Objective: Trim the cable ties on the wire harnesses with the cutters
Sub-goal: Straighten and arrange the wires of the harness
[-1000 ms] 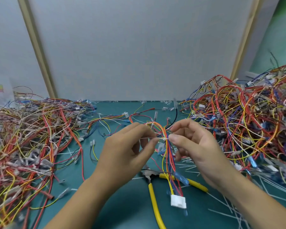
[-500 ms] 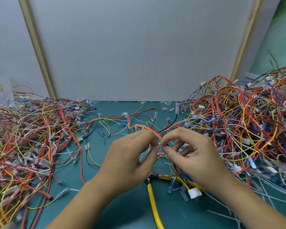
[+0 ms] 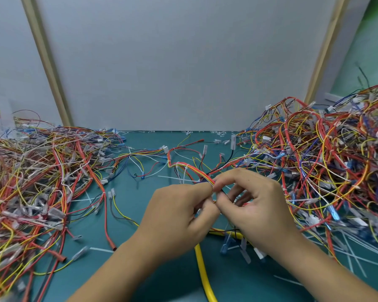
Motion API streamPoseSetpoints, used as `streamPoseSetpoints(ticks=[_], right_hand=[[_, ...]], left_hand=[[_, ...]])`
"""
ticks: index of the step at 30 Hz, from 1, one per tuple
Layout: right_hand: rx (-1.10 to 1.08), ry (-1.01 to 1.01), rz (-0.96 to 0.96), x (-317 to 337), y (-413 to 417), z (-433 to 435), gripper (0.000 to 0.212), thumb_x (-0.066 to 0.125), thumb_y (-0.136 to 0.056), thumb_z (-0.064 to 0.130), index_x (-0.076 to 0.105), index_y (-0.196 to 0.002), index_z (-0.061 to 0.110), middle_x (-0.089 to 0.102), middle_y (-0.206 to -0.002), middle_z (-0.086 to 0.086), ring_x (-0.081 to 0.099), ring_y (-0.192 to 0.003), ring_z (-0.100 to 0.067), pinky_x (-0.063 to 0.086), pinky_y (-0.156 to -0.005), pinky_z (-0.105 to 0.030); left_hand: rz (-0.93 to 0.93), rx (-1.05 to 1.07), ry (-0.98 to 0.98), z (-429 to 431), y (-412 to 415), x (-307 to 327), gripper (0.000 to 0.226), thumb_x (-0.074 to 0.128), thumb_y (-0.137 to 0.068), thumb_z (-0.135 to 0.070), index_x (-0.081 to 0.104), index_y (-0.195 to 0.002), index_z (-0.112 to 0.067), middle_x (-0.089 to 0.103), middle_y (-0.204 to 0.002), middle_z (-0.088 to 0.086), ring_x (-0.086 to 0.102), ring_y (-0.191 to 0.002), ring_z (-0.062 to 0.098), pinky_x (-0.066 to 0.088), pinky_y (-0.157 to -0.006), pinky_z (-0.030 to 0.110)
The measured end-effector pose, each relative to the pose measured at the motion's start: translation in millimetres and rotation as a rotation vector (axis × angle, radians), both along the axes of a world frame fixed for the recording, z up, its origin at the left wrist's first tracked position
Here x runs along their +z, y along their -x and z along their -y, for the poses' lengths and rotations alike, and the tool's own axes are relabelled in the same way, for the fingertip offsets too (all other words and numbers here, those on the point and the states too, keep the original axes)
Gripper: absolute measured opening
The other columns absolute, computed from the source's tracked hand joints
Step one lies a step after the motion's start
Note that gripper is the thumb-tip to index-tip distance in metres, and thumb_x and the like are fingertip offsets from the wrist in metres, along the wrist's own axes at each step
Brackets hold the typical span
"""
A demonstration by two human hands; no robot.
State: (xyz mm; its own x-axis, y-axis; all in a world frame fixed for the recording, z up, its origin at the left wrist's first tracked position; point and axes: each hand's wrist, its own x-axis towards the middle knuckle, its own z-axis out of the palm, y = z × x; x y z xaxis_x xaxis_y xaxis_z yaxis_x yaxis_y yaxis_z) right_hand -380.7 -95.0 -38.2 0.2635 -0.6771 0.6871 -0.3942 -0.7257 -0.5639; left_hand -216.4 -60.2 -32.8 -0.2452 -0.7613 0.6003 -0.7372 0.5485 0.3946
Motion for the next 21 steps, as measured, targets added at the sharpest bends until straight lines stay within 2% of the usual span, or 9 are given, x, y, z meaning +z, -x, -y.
streamPoseSetpoints(ticks=[3, 9, 11, 12, 13, 15, 16, 18, 21], right_hand=[[0.016, -0.027, 0.013, -1, -2, 0, 0.01, 0.059, -0.074, 0.028, 0.065, -0.081, 0.028, 0.069, -0.085, 0.009, 0.062, -0.063, -0.018, 0.052, -0.055, -0.04], [0.055, -0.128, 0.06, 0, -3, 1, 0.012, 0.058, -0.073, 0.032, 0.065, -0.081, 0.027, 0.069, -0.088, 0.007, 0.061, -0.06, -0.018, 0.05, -0.048, -0.033], [0.064, -0.16, 0.079, 1, -1, 1, 0.008, 0.06, -0.073, 0.028, 0.066, -0.079, 0.028, 0.068, -0.082, 0.006, 0.06, -0.057, -0.016, 0.049, -0.045, -0.03], [0.064, -0.187, 0.104, 1, 1, 1, 0.008, 0.061, -0.073, 0.025, 0.066, -0.078, 0.028, 0.067, -0.078, 0.004, 0.059, -0.054, -0.016, 0.049, -0.044, -0.031], [0.066, -0.227, 0.137, 1, 3, 2, 0.01, 0.062, -0.073, 0.021, 0.067, -0.079, 0.028, 0.066, -0.075, 0.001, 0.06, -0.054, -0.025, 0.052, -0.045, -0.037], [0.102, -0.317, 0.208, 1, 7, 4, 0.014, 0.062, -0.075, 0.013, 0.068, -0.079, 0.026, 0.065, -0.073, -0.006, 0.062, -0.062, -0.043, 0.057, -0.053, -0.053], [0.133, -0.347, 0.246, 2, 9, 5, 0.018, 0.063, -0.077, 0.008, 0.068, -0.078, 0.025, 0.065, -0.073, -0.006, 0.063, -0.064, -0.044, 0.058, -0.056, -0.054], [0.196, -0.388, 0.314, 2, 9, 7, 0.03, 0.063, -0.083, -0.009, 0.067, -0.076, 0.02, 0.064, -0.071, -0.004, 0.065, -0.064, -0.036, 0.06, -0.056, -0.041], [0.288, -0.485, 0.423, 3, 5, 7, 0.032, 0.055, -0.087, -0.019, 0.064, -0.077, 0.01, 0.061, -0.071, -0.003, 0.065, -0.058, -0.025, 0.058, -0.055, -0.032]], left_hand=[[-0.026, -0.007, 0.005, -1, 2, 0, 0.024, 0.037, -0.08, -0.031, 0.024, -0.061, -0.023, 0.027, -0.053, 0.002, 0.029, -0.053, 0.019, 0.019, -0.047, 0.025], [-0.097, -0.032, 0.003, 2, 1, -4, 0.025, 0.039, -0.081, -0.031, 0.028, -0.062, -0.018, 0.027, -0.054, 0.004, 0.029, -0.053, 0.021, 0.022, -0.048, 0.029], [-0.123, -0.054, -0.004, 1, 0, -5, 0.028, 0.041, -0.085, -0.031, 0.031, -0.063, -0.017, 0.028, -0.056, 0.002, 0.029, -0.054, 0.02, 0.024, -0.049, 0.031], [-0.143, -0.06, 0.004, 2, -2, -4, 0.03, 0.043, -0.089, -0.031, 0.034, -0.064, -0.016, 0.029, -0.057, 0.001, 0.03, -0.054, 0.018, 0.026, -0.05, 0.031], [-0.178, -0.049, 0.032, 3, -5, -2, 0.033, 0.045, -0.093, -0.032, 0.037, -0.065, -0.016, 0.031, -0.058, -0.002, 0.033, -0.055, 0.016, 0.028, -0.051, 0.03], [-0.318, 0.05, 0.119, 9, -14, 1, 0.031, 0.046, -0.098, -0.032, 0.046, -0.07, -0.018, 0.039, -0.062, -0.006, 0.04, -0.061, 0.014, 0.033, -0.057, 0.028], [-0.392, 0.126, 0.151, 13, -19, 3, 0.028, 0.047, -0.099, -0.03, 0.05, -0.074, -0.017, 0.045, -0.065, -0.007, 0.044, -0.065, 0.014, 0.035, -0.06, 0.026], [-0.433, 0.27, 0.168, 20, -26, 2, 0.016, 0.052, -0.095, -0.028, 0.058, -0.083, -0.02, 0.053, -0.076, -0.008, 0.049, -0.076, 0.013, 0.039, -0.069, 0.026], [-0.205, 0.321, 0.21, 25, -26, -4, 0.01, 0.063, -0.088, -0.026, 0.071, -0.093, -0.023, 0.057, -0.095, -0.003, 0.048, -0.092, 0.017, 0.039, -0.083, 0.033]])
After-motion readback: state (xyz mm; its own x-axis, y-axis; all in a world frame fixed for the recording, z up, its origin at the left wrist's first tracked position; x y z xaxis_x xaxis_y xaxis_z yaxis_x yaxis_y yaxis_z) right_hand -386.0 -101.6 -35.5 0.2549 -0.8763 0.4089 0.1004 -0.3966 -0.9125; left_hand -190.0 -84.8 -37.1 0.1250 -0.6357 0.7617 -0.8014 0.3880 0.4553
